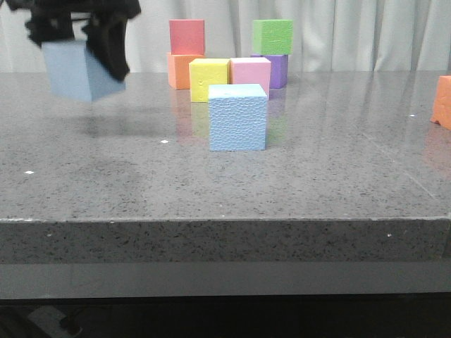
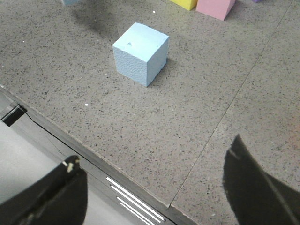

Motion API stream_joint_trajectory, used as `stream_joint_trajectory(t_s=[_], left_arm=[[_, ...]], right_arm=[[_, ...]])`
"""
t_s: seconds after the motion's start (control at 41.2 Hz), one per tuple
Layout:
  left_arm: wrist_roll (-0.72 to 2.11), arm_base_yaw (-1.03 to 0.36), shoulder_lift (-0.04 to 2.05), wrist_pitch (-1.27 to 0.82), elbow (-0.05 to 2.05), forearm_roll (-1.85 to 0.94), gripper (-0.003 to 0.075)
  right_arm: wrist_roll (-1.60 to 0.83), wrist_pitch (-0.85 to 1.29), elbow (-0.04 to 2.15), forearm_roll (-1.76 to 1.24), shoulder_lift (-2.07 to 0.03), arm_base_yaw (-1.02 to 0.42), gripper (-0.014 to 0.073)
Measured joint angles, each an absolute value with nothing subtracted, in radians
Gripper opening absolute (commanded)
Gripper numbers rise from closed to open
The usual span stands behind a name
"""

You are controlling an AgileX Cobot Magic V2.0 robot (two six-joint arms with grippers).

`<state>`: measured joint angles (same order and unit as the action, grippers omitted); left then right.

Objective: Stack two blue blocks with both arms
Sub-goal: 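Lift the held light-blue cube with the left gripper, then move the cube over the placed blue cube and lower it on top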

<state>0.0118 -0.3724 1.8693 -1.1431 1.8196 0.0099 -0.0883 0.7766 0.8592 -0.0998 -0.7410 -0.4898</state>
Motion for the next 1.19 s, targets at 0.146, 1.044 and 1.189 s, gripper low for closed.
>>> stream_joint_trajectory(t_s=[0.146, 1.044, 1.189], left_arm=[[0.155, -0.425, 1.869, -1.174, 1.931, -0.029, 0.0315], [0.959, -0.648, 1.964, -1.145, 1.963, -0.195, 0.0323], [0.959, -0.648, 1.964, -1.145, 1.963, -0.196, 0.0422]], right_arm=[[-0.088, 0.777, 0.859, -0.100, -0.741, -0.490, 0.0602], [-0.088, 0.777, 0.859, -0.100, -0.741, -0.490, 0.0602], [-0.088, 0.777, 0.859, -0.100, -0.741, -0.490, 0.0602]])
